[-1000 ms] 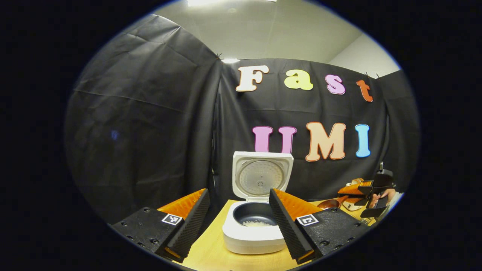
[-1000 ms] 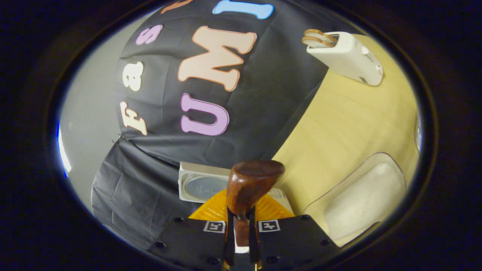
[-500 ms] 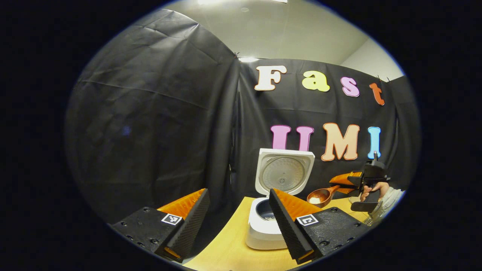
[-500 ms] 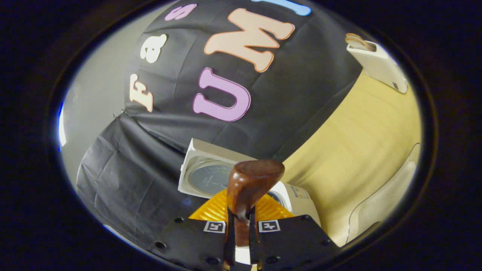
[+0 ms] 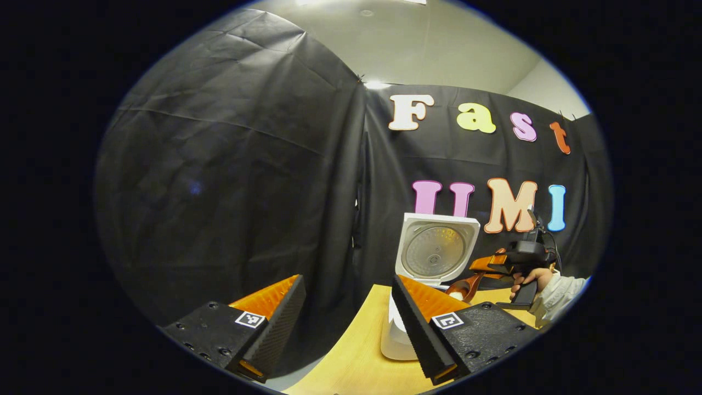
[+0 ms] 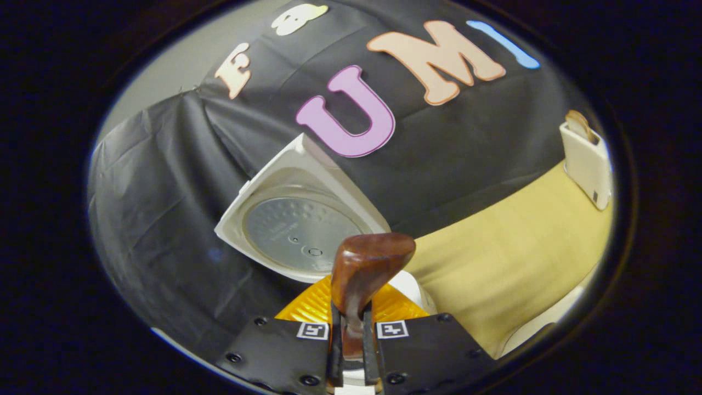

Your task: Close the left gripper, press the button to open the rice cooker; take a wooden spoon from the chopstick holder with the right hand, scoop a spoonful of rice and pour it into the rice cooker, then put the wooden spoon back into the chopstick holder.

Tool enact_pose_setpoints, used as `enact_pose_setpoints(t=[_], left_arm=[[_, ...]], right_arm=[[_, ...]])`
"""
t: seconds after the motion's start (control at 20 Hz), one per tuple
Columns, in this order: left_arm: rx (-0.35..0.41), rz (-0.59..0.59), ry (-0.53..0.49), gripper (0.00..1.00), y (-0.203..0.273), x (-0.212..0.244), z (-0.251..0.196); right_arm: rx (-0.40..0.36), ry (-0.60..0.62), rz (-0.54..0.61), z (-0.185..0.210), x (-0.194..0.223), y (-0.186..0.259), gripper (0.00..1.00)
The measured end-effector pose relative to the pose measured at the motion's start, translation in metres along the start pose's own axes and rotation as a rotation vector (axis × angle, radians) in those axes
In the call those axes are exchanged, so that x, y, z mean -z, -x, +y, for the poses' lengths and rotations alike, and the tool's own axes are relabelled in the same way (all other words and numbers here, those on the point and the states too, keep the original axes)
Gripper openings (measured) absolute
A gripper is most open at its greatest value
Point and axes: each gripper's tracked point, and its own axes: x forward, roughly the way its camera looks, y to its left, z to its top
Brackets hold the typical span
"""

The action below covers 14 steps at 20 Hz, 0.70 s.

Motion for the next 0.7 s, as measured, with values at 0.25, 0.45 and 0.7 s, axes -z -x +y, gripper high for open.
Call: enact_pose_setpoints(t=[0.25,0.45,0.7], left_arm=[[-0.006,0.008,0.018,0.91,-0.003,0.006,0.008],[-0.008,0.013,0.029,0.94,-0.006,0.011,0.012],[-0.017,0.012,0.041,0.94,-0.006,0.012,0.012]], right_arm=[[0.008,0.274,-0.017,0.026,0.007,-0.009,0.17],[-0.001,0.476,-0.026,0.044,0.015,-0.012,0.18],[-0.023,0.721,-0.039,0.064,0.025,-0.012,0.16]])
